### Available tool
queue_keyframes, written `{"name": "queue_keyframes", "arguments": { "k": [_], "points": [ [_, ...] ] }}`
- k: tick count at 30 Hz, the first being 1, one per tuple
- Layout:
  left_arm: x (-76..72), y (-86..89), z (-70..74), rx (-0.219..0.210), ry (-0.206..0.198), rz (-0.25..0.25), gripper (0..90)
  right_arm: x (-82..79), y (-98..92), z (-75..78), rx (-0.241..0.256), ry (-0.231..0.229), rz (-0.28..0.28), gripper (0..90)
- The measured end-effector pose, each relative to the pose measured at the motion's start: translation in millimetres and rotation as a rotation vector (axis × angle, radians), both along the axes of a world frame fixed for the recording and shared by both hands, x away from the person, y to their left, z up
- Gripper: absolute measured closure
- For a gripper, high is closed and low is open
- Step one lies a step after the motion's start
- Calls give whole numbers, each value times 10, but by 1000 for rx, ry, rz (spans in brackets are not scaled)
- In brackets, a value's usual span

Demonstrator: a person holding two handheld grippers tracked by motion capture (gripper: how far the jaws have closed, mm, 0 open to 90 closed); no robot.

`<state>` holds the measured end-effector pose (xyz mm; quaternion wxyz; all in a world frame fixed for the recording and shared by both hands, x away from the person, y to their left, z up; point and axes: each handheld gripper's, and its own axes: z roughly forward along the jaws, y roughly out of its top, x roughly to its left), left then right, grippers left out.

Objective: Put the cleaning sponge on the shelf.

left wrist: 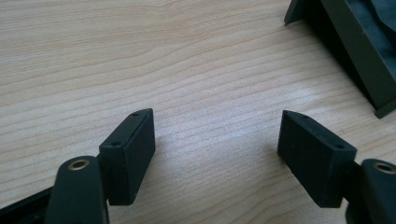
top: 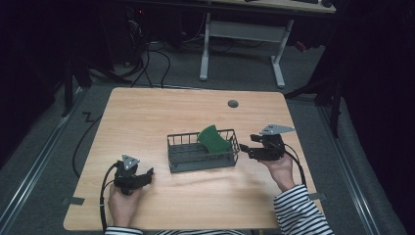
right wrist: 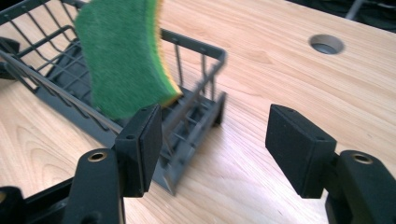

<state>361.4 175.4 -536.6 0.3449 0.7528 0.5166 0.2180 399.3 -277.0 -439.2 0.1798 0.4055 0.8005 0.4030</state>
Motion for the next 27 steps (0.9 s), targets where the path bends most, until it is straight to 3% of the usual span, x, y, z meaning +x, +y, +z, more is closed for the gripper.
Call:
{"name": "queue_keyframes", "arguments": {
  "k": [15,27],
  "points": [
    [0,0,2,4,3,-3,282,-275,-501,-205,77,27,-128,372],
    [0,0,2,4,2,-3,282,-422,-663,-397,106,56,-170,372]
  ]
}}
